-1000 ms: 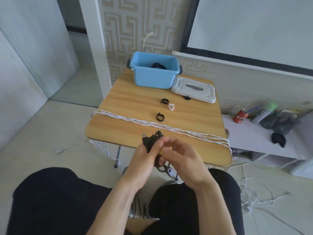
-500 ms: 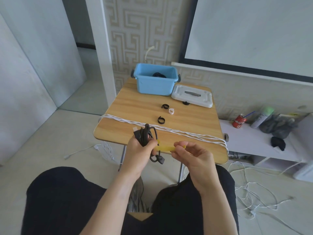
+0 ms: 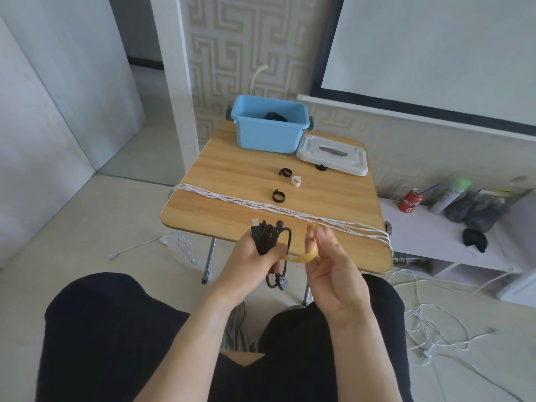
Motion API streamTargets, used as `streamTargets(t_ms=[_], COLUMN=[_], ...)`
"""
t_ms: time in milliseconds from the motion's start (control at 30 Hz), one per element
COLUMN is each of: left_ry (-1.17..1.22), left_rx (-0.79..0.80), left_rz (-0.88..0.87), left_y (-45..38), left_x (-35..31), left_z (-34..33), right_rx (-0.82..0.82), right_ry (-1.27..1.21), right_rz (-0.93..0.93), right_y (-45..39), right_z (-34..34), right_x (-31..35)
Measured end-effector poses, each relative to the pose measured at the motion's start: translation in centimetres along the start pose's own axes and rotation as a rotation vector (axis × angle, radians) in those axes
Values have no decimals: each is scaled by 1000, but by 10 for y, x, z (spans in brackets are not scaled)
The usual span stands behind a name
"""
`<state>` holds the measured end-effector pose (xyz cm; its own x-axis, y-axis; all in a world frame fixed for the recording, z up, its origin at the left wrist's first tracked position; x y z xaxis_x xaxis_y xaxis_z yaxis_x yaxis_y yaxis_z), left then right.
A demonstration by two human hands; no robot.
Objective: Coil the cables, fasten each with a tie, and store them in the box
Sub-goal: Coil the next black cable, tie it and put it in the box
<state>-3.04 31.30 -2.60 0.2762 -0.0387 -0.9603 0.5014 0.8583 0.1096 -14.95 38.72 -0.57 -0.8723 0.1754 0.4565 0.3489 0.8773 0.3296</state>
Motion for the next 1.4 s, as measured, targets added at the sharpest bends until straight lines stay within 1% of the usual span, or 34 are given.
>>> streamTargets(t_ms=[67,133,200,267,367,467,600,767,867,933,967,1033,1100,1133,1200,1267,1333,1400], left_ry=[-13,-28,-41,-45,-21,23,43,55,57,96,150,204,93,33,-22,-4,20,32], left_rx=[-10,-15,-25,-45,-116,-147,-77,-67,-62,-52,-25,101,217,249,258,238,200,157], left_rz=[-13,-9,0,5,12,-30,-90,-55,-37,-22,-7,-20,-105,-137,-150,-140,-136,-135], left_y=[-2,-3,-4,-4,-6,-3,3,6,6,6,6,5,5,6,8,9,8,7], left_x=[3,6,9,10,14,10,0,1,3,3,3,0,-2,-3,-2,-2,-3,-4], left_z=[3,5,4,3,6,12,6,-1,-2,-5,-6,-9,-12,-13,-15,-17,-13,-8], right_rx=[-39,-105,-134,-127,-86,-104,-188,-154,-171,-212,-244,-314,-366,-375,-367,-336,-272,-167], right_ry=[118,173,207,255,364,375,326,396,479,514,529,566,601,606,616,682,785,865], right_rz=[-98,-166,-212,-248,-274,-206,-73,-72,-87,-60,-30,55,126,143,144,101,50,5], right_y=[2,3,3,3,5,2,-3,-4,-5,-6,-6,-6,-7,-7,-7,-6,-6,-6], right_z=[1,7,10,11,10,12,20,19,22,25,26,29,31,32,31,29,27,25], right_x=[-5,-10,-15,-15,-10,-7,-11,-13,-13,-13,-12,-7,-3,-2,-3,-5,-6,-5])
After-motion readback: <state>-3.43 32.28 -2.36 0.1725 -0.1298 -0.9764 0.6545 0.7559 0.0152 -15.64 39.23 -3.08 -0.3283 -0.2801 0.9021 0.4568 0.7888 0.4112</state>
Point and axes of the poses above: each hand's wrist, its own y-axis away from the middle knuckle, its own z-axis out of the back of the hand, x = y × z, the point moved 5 cm from there along -y, towards the middle knuckle, and after that the axes turned 6 degrees about -y, right-handed, at the moved point
